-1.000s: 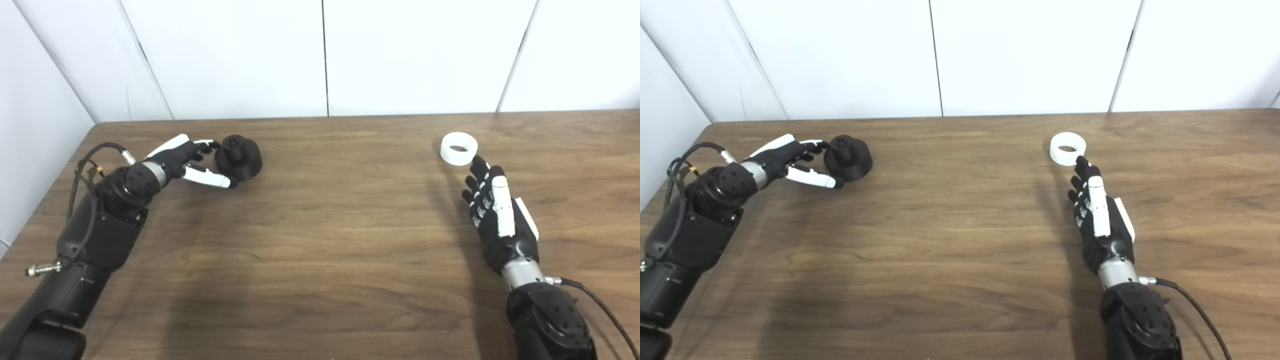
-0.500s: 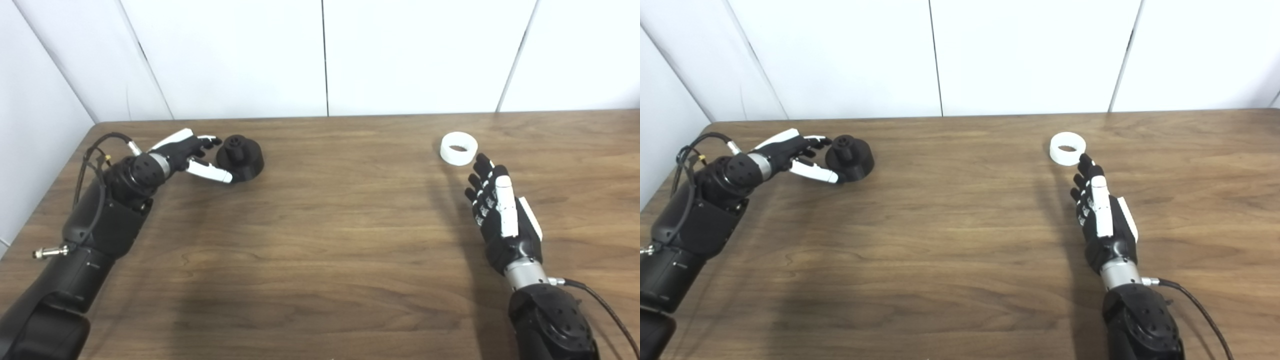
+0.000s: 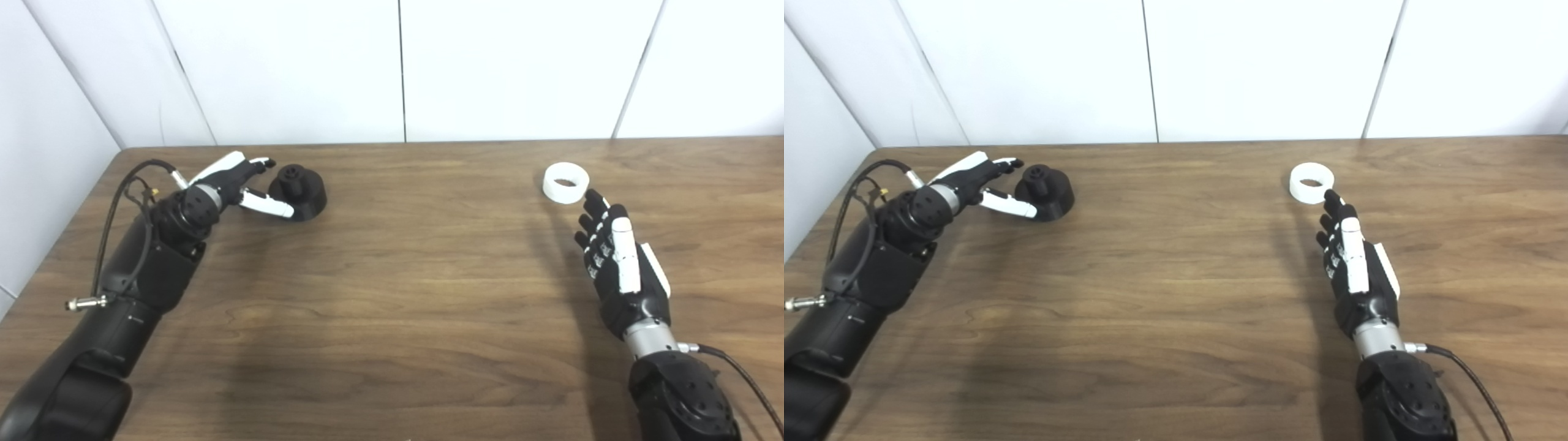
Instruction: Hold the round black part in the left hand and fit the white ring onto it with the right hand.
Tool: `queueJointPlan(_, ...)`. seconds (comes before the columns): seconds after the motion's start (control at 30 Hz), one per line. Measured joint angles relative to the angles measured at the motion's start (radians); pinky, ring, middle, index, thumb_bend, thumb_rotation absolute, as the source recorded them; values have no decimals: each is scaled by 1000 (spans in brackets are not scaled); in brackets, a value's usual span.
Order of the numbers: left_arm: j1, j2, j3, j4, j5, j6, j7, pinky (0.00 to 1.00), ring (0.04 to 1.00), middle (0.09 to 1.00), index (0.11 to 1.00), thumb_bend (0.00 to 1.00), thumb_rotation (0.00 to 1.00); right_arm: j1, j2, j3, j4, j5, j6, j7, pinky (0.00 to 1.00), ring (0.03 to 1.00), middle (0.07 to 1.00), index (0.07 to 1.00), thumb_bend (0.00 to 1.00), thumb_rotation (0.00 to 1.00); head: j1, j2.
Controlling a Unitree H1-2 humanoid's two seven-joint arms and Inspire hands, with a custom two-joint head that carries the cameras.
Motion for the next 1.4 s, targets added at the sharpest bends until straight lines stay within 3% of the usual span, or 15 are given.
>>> queueJointPlan(0.17,0,-23,-15,6,13,-6,9,861,978,976,965,1000,382,0,0,-2,-1,-4,0,-1,1000,1000,993,950,490,1000,2,2)
queueJointPlan(0.63,-7,-26,-38,6,17,-26,4,875,964,940,910,1000,406,0,-2,-10,-1,-10,0,-1,1000,1000,987,943,490,1000,0,2)
queueJointPlan(1.17,-6,-37,-39,6,14,-63,9,855,933,890,772,956,288,-1,-2,-10,-4,-17,2,-1,1000,1000,982,947,491,1000,0,-2)
queueJointPlan(1.4,14,-56,-17,6,8,-104,53,842,926,881,743,917,225,-2,0,-10,-27,-18,15,-4,1000,1000,979,943,488,1000,0,-2)
